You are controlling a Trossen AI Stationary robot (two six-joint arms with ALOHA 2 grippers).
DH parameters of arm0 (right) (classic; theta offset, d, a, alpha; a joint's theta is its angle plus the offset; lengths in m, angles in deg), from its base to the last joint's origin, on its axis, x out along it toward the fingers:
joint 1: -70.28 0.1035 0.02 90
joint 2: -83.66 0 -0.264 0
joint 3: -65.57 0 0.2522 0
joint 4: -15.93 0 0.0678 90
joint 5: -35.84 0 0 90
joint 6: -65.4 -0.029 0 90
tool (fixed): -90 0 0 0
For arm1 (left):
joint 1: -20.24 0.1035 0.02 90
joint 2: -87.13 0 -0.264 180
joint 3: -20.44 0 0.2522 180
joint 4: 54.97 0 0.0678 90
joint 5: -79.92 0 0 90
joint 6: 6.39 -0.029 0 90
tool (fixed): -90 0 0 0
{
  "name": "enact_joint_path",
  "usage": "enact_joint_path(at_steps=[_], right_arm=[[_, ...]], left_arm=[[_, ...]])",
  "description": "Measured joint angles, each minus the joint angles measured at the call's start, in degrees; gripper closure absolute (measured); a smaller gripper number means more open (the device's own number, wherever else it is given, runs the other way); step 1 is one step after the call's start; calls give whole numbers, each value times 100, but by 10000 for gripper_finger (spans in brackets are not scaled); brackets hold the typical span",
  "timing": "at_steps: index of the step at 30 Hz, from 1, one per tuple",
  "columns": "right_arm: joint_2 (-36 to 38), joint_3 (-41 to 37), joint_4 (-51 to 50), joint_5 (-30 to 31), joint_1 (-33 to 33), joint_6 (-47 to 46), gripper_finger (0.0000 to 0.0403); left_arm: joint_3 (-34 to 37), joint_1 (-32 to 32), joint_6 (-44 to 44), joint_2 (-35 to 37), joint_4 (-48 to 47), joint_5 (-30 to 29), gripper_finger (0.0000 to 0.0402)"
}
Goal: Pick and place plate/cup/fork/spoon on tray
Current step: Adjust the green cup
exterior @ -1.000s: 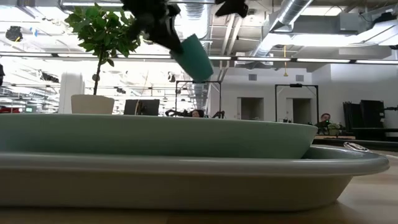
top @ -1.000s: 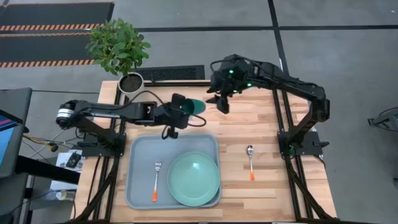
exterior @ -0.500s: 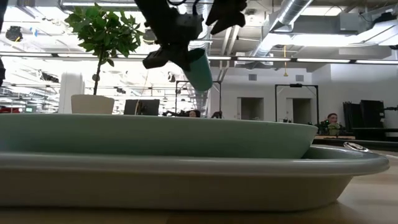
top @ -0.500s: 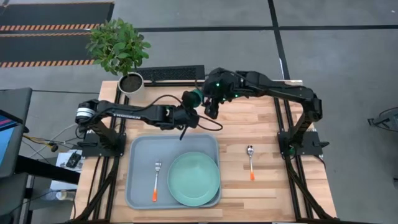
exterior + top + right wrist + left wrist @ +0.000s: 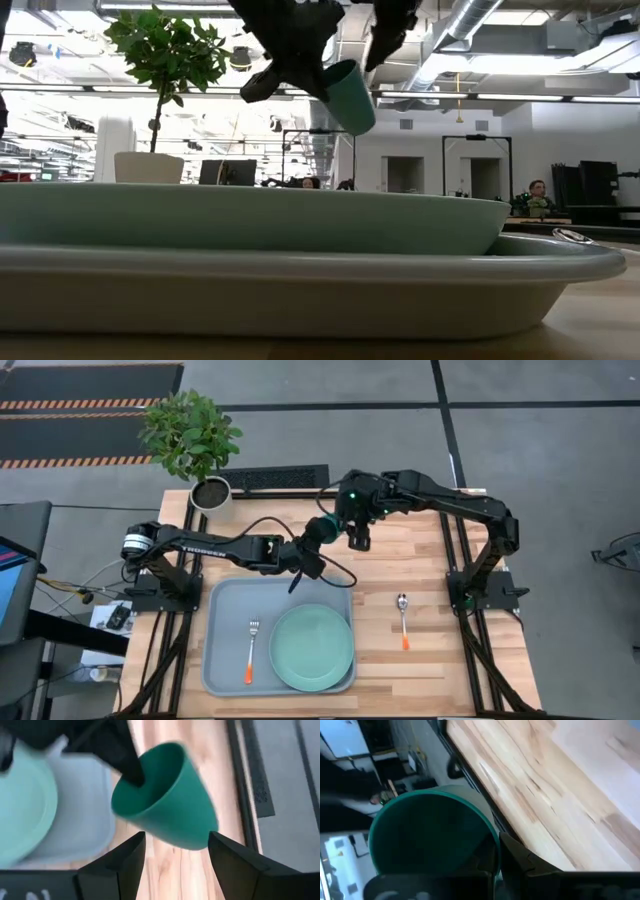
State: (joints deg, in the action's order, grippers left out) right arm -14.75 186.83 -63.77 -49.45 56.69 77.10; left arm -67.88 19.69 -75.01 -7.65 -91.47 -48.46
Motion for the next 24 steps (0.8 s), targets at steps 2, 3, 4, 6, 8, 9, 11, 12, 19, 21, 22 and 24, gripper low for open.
enact_joint_path(at_steps=[2, 3, 4, 6, 8, 9, 11, 12, 19, 21, 22, 24], right_arm=[[4, 0, -350, -4, 6, 67, 163], [31, -2, -550, -10, 1, 61, 163], [73, -2, -775, -20, -12, 43, 163], [191, 0, -1184, -22, -34, -49, 163], [326, 0, -1509, -20, -44, -129, 163], [395, 0, -1587, -22, -43, -158, 163], [563, 0, -1663, -31, -31, -234, 163], [653, 0, -1663, -45, -28, -272, 163], [1128, 0, -1539, -22, -40, -604, 163], [1210, 2, -1529, -24, -37, -692, 163], [1239, 2, -1531, -26, -35, -720, 163], [1272, 2, -1529, -24, -39, -752, 163]], left_arm=[[0, -5, -16, 2, 55, 116, 401], [0, -5, -63, 6, -56, 218, 401], [0, -3, -161, 7, -271, 342, 401], [2, 2, -242, 5, -784, 634, 401], [2, 30, -106, 4, -1154, 1040, 401], [3, 53, 49, 4, -1281, 1268, 401], [3, 142, 450, 4, -1424, 1744, 401], [4, 208, 649, 5, -1485, 1994, 401], [9, 637, 995, -109, -2508, 2566, 401], [12, 736, 1079, -99, -2723, 2639, 401], [6, 776, 1113, -96, -2707, 2748, 401], [4, 815, 1230, -96, -2779, 2870, 401]])
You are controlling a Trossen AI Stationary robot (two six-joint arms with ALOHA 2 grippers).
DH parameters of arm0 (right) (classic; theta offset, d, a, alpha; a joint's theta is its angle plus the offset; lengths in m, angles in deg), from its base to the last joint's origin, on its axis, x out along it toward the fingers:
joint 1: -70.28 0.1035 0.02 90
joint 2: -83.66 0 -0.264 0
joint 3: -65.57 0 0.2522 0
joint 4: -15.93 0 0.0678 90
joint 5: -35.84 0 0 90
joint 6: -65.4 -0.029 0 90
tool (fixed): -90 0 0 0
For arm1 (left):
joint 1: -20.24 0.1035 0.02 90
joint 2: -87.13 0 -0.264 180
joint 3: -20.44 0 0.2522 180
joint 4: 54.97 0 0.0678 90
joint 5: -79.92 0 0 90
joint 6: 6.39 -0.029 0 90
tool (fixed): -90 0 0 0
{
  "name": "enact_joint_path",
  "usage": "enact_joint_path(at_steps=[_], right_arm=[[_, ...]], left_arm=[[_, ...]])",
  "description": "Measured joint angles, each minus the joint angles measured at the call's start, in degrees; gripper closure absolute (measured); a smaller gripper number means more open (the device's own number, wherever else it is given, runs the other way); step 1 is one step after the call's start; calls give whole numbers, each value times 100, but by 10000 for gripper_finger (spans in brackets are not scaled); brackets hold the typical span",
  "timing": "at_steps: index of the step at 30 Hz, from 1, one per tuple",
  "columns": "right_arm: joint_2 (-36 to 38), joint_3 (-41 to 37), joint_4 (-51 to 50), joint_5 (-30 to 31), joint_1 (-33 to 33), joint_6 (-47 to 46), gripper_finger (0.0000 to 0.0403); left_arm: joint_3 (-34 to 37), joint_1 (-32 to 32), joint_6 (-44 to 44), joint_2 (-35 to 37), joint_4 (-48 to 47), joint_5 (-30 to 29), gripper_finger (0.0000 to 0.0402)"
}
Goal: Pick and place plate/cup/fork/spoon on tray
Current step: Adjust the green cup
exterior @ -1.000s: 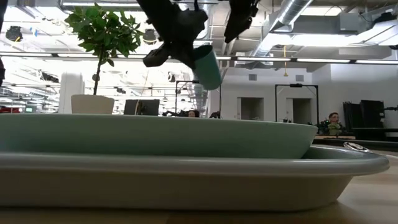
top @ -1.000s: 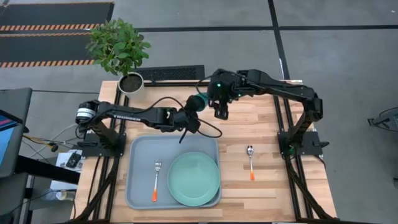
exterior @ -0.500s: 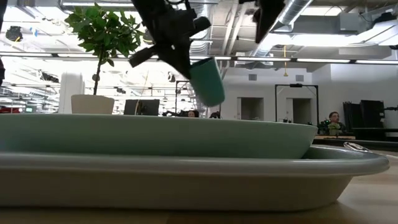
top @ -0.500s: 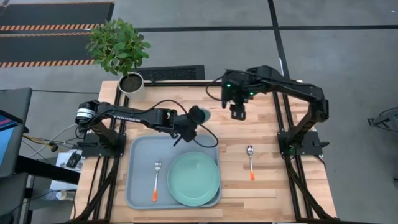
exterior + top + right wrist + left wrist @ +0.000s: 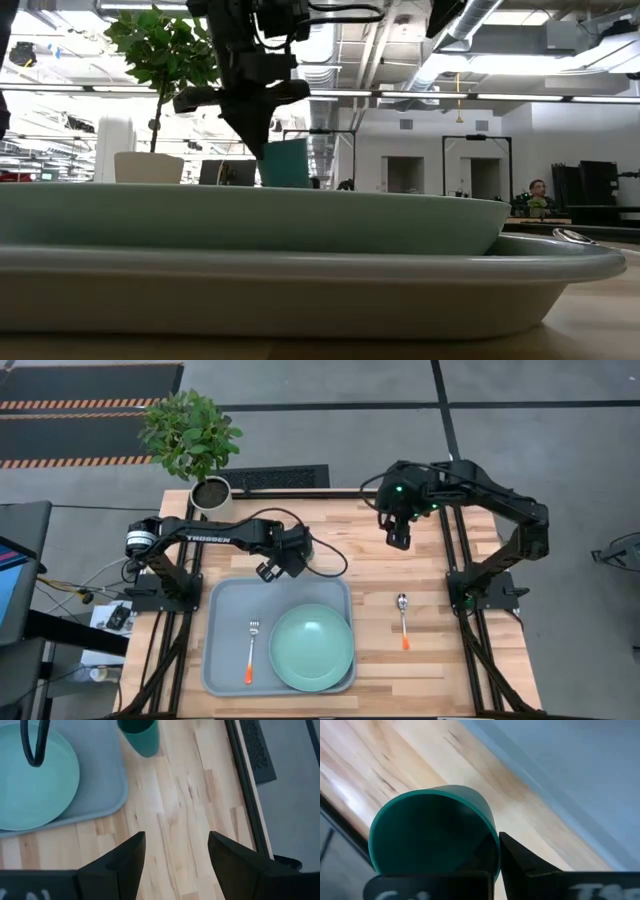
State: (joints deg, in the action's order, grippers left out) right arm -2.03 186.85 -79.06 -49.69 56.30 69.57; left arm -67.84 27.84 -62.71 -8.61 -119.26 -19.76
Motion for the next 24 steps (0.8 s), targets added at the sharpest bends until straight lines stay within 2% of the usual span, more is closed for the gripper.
enact_joint_path(at_steps=[3, 7, 11, 16, 24], right_arm=[[30, 0, -14, 2, -2, -14, 163], [31, 0, -63, 1, 1, -14, 163], [29, 0, -55, 2, 0, 5, 163], [27, 0, -211, 2, 10, -113, 163], [27, 0, -644, 2, 7, -118, 163]], left_arm=[[-220, -33, 288, 0, -277, 185, 401], [-836, -189, 643, 7, -428, 767, 401], [-1338, -402, 682, -100, -517, 839, 401], [-1658, -666, 665, -647, -1142, 968, 401], [-2096, -877, 752, -1152, -972, 887, 401]])
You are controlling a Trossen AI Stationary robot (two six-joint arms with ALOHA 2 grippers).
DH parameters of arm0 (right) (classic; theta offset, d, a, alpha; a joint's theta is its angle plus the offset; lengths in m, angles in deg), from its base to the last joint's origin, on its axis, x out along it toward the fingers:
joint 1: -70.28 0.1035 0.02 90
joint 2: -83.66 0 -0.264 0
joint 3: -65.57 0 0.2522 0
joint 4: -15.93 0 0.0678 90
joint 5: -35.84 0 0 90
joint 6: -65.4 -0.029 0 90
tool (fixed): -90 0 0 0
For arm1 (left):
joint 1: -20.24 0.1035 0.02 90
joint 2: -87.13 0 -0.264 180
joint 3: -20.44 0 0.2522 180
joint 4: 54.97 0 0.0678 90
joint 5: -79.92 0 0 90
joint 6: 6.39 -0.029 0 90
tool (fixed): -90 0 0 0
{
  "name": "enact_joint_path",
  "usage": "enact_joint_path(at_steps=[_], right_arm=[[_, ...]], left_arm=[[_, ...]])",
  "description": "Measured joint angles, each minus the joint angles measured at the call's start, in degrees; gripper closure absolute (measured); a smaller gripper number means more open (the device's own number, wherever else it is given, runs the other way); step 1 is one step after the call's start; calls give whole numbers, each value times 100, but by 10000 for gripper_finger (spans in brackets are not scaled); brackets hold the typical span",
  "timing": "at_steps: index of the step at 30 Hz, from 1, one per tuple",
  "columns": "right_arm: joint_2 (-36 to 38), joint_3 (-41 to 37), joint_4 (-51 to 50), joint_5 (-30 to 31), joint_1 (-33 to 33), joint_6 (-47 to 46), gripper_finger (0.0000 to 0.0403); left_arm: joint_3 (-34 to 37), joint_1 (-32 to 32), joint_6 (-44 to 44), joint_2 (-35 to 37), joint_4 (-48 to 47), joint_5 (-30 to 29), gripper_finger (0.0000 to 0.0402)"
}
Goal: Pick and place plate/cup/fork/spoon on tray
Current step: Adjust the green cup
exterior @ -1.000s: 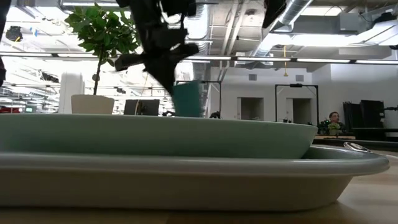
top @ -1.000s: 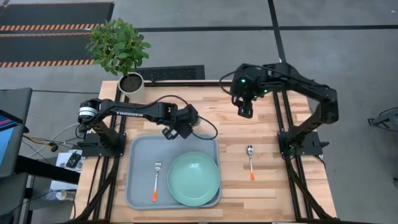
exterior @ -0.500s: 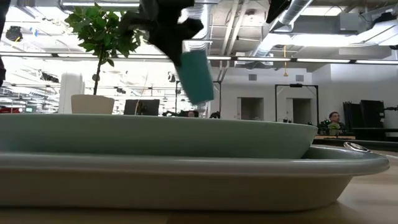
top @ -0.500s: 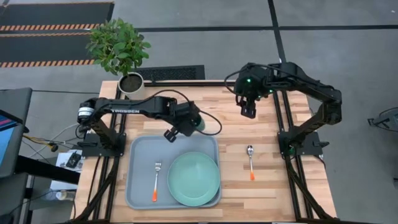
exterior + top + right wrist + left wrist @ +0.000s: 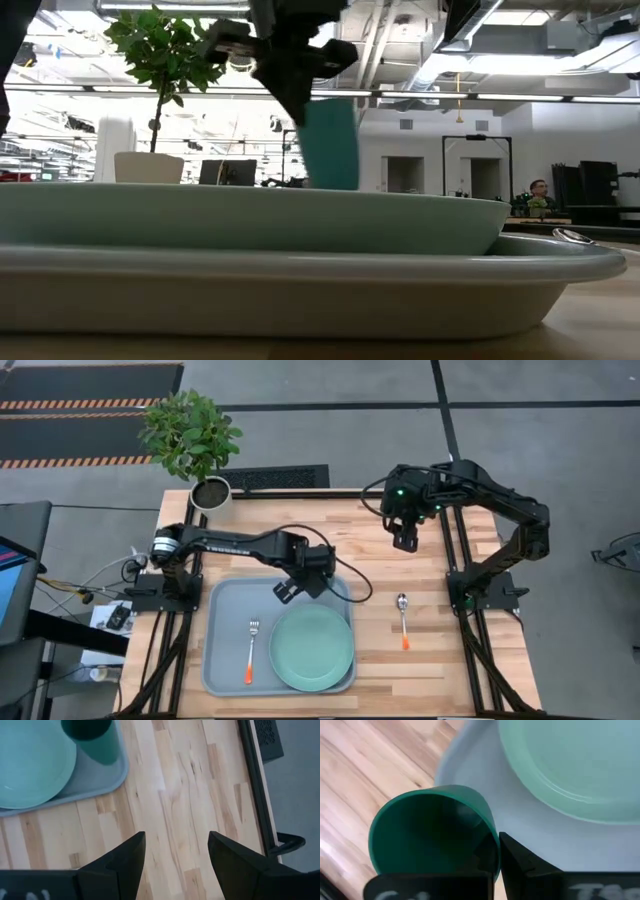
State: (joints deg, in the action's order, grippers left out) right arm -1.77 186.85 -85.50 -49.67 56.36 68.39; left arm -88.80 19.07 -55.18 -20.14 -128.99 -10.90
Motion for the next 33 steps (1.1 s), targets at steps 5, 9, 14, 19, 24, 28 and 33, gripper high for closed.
enact_joint_path(at_steps=[5, 9, 14, 19, 24, 28, 33], right_arm=[[34, -2, -25, 0, 0, 7, 163], [97, -2, -31, 0, 0, 26, 163], [233, -2, -36, 0, 0, 6, 163], [363, -2, -21, 0, 0, 1, 163], [457, -2, -16, 0, 0, -15, 163], [466, -2, -14, 0, 0, -141, 163], [463, -2, -14, 0, 0, -149, 163]], left_arm=[[-78, -151, 4, -258, -134, 92, 401], [-83, -311, -61, -451, -85, -23, 401], [-79, -328, 34, -528, -45, -187, 401], [-79, -328, -87, -528, -25, -79, 401], [-79, -328, -380, -528, -36, 162, 401], [-79, -273, -450, -528, -52, -57, 401], [-81, -247, -452, -567, -130, 20, 401]])
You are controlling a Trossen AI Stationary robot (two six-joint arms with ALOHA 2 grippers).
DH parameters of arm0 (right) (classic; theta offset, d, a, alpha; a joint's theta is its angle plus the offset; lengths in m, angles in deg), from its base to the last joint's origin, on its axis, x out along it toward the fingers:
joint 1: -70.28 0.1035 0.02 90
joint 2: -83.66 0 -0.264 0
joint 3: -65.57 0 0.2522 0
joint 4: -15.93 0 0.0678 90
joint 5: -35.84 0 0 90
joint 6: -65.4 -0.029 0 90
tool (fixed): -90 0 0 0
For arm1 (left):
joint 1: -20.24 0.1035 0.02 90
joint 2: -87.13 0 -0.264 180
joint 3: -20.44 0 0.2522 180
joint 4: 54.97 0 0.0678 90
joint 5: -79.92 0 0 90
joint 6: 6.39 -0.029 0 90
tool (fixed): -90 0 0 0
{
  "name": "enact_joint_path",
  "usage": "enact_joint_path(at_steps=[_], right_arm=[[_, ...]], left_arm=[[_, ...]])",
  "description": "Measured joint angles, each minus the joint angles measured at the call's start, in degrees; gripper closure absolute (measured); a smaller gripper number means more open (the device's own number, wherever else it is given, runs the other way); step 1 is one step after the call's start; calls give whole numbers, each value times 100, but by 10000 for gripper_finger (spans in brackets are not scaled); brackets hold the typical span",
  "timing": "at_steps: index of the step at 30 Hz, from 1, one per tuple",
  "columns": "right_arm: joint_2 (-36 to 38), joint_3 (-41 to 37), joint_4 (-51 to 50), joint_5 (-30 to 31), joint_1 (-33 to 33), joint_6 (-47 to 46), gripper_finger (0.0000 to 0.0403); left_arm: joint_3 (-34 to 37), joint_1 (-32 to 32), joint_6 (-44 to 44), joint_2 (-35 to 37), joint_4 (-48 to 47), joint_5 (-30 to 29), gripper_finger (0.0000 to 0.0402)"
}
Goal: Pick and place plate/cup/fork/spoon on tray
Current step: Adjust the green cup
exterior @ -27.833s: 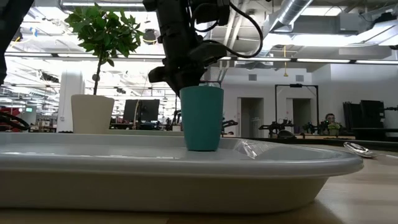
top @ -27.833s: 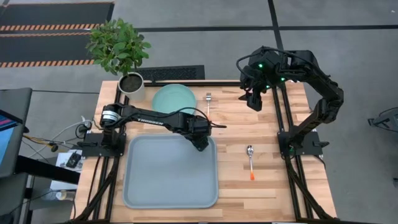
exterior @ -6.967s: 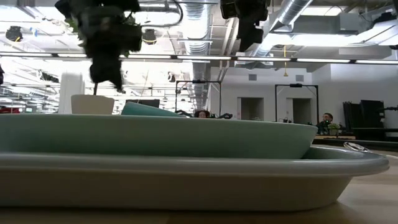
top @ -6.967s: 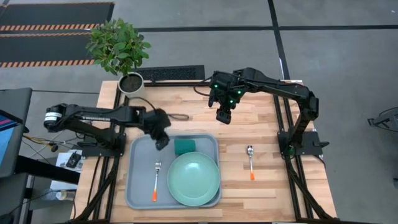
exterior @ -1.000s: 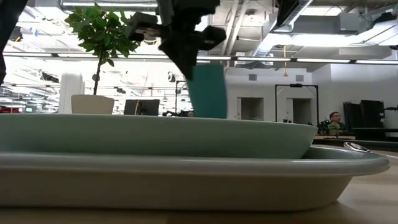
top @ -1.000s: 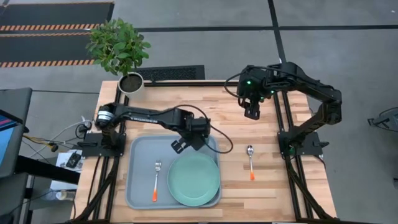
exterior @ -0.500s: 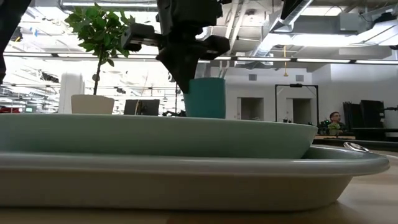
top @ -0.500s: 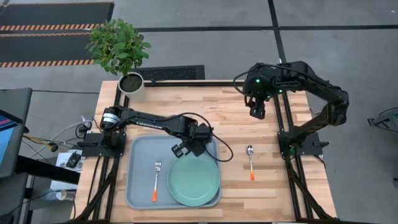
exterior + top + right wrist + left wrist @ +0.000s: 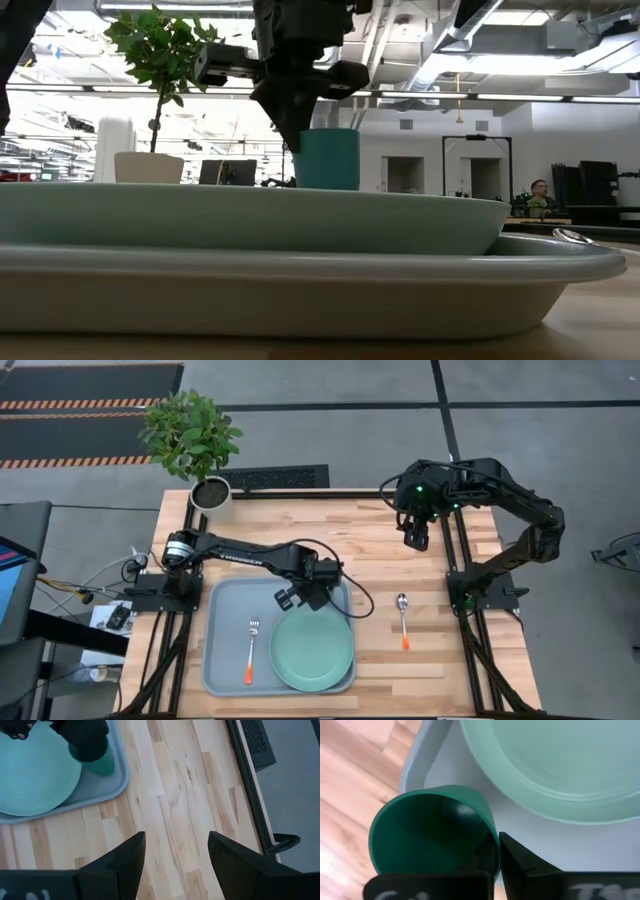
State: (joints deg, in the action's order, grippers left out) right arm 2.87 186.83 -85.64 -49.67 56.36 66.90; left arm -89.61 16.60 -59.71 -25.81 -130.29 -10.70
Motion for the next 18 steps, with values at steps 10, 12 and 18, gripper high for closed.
enact_joint_path(at_steps=[10, 12, 18], right_arm=[[-4, 0, -9, 1, 0, -2, 163], [-4, 0, -9, 0, 0, -2, 163], [-4, 0, -9, 1, 0, 3, 163]], left_arm=[[2, 36, -45, -152, -2, -26, 401], [0, 66, -37, -153, -18, -43, 401], [2, 77, -21, -153, -29, 88, 397]])
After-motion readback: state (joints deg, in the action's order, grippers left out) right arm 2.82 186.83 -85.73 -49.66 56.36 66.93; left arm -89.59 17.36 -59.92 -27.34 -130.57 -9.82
